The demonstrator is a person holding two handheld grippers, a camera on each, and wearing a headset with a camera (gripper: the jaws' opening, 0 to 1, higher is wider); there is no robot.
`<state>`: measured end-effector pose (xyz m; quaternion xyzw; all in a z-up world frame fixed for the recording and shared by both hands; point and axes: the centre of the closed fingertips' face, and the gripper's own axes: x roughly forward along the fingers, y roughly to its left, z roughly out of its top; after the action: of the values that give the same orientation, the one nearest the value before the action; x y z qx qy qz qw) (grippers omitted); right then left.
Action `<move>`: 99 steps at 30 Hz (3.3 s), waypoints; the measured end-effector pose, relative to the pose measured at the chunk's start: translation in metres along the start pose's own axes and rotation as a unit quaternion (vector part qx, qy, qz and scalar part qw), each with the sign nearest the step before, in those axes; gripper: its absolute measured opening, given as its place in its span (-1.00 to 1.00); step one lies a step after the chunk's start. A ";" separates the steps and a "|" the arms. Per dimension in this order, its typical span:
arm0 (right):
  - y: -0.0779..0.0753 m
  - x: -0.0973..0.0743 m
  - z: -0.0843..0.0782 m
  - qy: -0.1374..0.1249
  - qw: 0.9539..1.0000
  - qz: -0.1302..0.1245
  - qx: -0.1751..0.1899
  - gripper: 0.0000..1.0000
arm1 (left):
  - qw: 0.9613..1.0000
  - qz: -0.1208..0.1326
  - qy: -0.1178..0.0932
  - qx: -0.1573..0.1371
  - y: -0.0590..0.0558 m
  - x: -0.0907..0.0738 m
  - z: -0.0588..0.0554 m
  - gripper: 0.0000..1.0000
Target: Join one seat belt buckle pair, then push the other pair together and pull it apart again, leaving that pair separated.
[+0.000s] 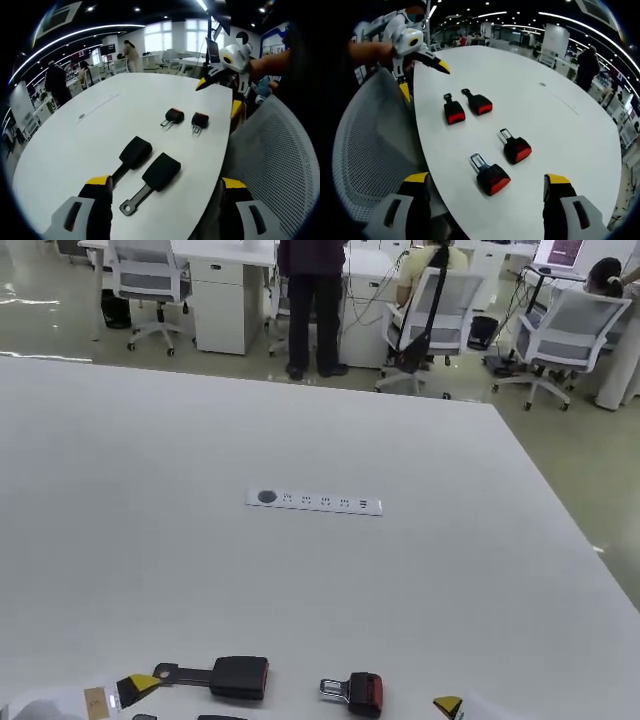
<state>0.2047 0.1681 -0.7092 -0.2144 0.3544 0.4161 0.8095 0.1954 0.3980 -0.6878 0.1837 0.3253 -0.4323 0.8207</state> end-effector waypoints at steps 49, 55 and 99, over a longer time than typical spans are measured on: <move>-0.011 0.047 -0.034 0.060 0.981 0.071 -0.171 -0.13 | 0.976 -0.084 0.105 0.169 0.012 0.084 -0.047 0.02; -0.007 0.058 -0.037 0.072 0.974 0.087 -0.195 -0.19 | 0.974 -0.097 0.104 0.179 0.012 0.088 -0.036 -0.02; 0.020 0.096 0.002 0.078 0.979 0.127 -0.136 -0.33 | 0.968 -0.139 0.122 0.168 0.009 0.098 -0.036 -0.30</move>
<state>0.2280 0.2304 -0.7814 -0.3076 0.3808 0.5416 0.6834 0.2302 0.3662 -0.7813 0.3230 0.3682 -0.5644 0.6644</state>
